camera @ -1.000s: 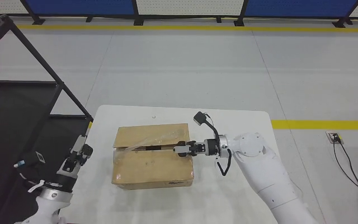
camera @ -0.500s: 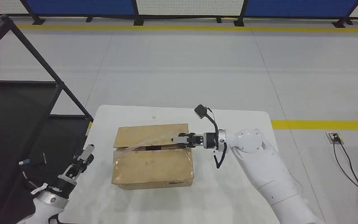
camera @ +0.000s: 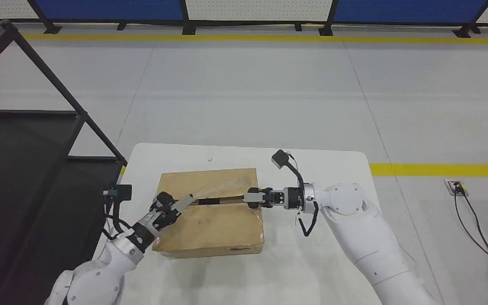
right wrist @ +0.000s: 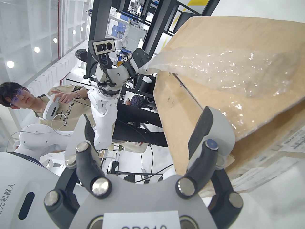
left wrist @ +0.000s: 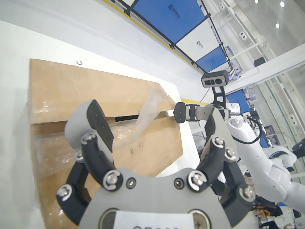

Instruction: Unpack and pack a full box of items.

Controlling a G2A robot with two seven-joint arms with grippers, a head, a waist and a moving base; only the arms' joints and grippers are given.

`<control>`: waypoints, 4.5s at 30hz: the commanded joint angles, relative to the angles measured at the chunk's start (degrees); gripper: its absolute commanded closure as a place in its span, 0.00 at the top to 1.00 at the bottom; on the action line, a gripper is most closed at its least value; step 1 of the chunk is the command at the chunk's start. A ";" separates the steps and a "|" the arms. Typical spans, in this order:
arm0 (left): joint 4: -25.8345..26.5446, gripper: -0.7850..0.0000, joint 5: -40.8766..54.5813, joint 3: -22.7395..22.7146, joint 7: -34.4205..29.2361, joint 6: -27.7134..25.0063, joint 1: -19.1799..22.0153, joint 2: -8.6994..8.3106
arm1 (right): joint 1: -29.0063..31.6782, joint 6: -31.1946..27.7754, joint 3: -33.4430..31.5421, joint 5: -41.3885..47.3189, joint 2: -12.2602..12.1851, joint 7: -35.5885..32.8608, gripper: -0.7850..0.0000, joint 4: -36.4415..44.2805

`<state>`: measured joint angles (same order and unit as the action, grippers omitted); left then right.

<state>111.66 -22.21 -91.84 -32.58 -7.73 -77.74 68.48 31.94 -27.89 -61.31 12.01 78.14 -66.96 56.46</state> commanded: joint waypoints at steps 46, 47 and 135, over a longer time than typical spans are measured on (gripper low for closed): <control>-3.84 1.00 12.58 -11.81 8.67 2.27 -8.12 -1.39 | -5.32 9.58 4.61 -18.51 -0.36 20.78 1.00 3.67; -3.83 1.00 13.05 -11.93 8.54 1.90 -8.29 -1.40 | -6.35 9.47 5.19 -19.14 -0.16 20.59 1.00 2.67; -3.64 1.00 11.76 -8.52 7.21 1.03 -7.89 -2.77 | -12.26 -30.11 7.06 -16.33 3.85 24.71 0.00 -15.66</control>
<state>107.95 -10.36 -100.39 -25.34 -6.74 -85.67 65.73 19.59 -57.03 -54.18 -1.51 82.11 -43.83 40.25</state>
